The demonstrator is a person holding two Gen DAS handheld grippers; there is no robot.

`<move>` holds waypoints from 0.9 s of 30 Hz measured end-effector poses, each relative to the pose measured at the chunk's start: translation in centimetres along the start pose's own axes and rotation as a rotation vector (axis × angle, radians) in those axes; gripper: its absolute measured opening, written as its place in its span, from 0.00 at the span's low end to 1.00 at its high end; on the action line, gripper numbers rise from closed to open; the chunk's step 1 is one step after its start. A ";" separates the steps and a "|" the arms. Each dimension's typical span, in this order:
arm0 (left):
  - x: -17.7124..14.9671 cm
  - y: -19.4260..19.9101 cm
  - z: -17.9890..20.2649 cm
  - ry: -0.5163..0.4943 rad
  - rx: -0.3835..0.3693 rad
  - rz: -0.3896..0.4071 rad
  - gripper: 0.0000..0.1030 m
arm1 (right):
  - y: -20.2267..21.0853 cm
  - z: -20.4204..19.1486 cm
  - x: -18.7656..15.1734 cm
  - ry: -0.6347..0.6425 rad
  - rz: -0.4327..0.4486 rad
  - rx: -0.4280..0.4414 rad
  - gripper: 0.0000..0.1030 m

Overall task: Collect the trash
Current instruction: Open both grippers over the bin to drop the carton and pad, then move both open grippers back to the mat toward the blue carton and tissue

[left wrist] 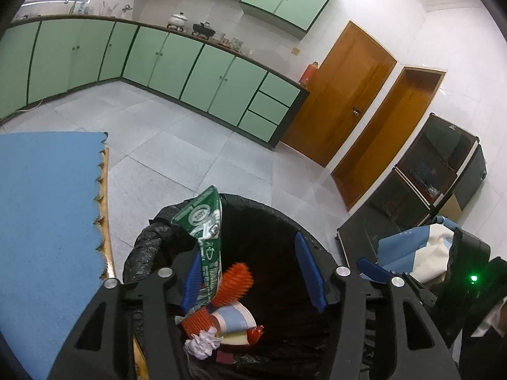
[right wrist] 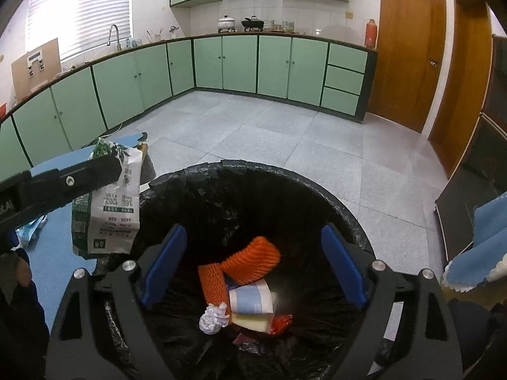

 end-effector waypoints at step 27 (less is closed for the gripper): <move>-1.7 1.7 -6.0 -0.056 0.142 -0.012 0.58 | -0.8 -3.5 1.0 0.007 0.009 0.054 0.82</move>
Point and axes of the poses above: each gripper's, at about its wrist camera, not at the fingertips, and y roughly against the way its jaws point, z to its right, x to its top, the point moved 9 cm from there along -y, roughly the way its jaws point, and after that the axes turned 15 degrees about x, right-handed, at the moved point
